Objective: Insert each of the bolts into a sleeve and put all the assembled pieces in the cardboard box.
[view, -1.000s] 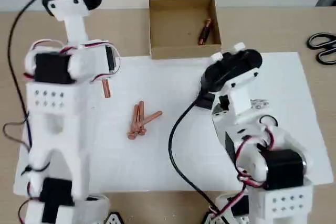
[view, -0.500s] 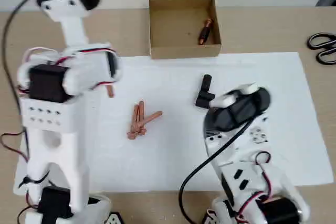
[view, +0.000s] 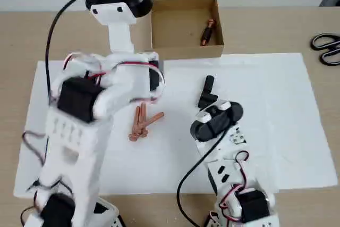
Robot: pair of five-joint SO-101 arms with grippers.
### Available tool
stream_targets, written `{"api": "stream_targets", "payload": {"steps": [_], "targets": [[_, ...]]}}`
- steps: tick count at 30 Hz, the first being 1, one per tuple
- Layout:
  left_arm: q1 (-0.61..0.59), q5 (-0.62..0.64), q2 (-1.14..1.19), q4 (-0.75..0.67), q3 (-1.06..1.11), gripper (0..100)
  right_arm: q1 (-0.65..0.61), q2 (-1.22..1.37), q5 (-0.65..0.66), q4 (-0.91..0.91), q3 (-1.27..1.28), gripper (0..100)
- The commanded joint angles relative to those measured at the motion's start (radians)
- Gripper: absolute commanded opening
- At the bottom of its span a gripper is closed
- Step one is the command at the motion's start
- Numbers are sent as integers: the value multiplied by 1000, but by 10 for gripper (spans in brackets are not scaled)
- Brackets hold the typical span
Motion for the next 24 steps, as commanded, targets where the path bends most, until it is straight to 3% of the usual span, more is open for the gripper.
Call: {"api": "stream_targets", "payload": {"steps": [1,6,12,21,24], "targets": [[32,8,-149,-34,7,5,-4,-15,8,-28,40,4],[29,18,-293,-86,199,5,-36,-16,-66,-31,49,4],[-46,18,-493,-411,656,5,-120,-16,-209,-94,74,4],[-48,-15,-813,-994,1320,5,-246,-16,-218,-156,120,4],[-48,-14,-855,-1051,1412,5,-278,-16,-219,-156,114,4]]}}
